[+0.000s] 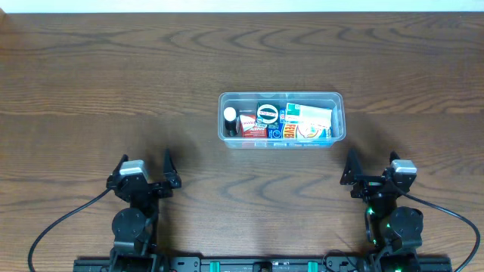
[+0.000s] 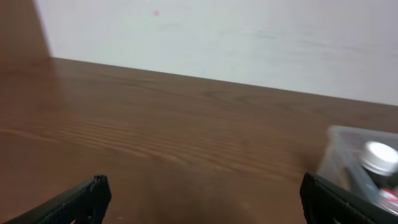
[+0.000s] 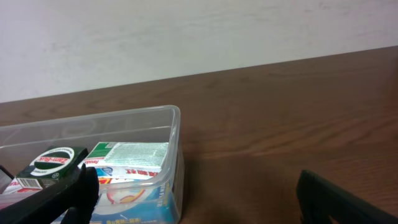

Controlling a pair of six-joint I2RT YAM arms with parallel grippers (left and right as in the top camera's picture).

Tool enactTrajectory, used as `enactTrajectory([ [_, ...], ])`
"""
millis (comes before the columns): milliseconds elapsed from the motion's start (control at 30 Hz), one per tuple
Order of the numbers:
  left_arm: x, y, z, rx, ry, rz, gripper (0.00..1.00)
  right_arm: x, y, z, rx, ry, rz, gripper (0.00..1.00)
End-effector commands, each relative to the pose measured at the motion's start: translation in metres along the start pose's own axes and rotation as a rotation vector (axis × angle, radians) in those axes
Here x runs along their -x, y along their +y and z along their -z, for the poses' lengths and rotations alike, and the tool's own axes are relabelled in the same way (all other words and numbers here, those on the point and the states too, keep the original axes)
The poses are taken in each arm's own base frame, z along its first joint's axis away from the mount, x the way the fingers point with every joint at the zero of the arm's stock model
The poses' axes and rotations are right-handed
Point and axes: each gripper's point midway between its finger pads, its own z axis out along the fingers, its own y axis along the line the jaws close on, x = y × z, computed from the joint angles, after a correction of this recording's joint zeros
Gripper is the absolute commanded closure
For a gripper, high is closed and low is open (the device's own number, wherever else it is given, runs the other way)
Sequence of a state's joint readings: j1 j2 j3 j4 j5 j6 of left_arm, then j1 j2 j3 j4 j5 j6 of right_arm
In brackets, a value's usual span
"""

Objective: Pack container

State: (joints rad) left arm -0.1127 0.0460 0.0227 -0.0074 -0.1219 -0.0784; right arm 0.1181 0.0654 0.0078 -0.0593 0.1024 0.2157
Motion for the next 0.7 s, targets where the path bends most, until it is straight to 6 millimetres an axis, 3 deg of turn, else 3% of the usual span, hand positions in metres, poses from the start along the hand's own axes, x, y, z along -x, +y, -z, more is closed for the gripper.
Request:
enactTrajectory([
  [0,-0.015,-0.009,-0.001,-0.057,0.046,0.001,0.02,-0.002,-0.001,0.0,-0.007,0.004,0.015,0.01],
  [667,-0.026,-0.007,-0.001,-0.049,0.091,-0.005,0.02,-0.002,-0.001,0.0,-0.007,0.004,0.015,0.01],
])
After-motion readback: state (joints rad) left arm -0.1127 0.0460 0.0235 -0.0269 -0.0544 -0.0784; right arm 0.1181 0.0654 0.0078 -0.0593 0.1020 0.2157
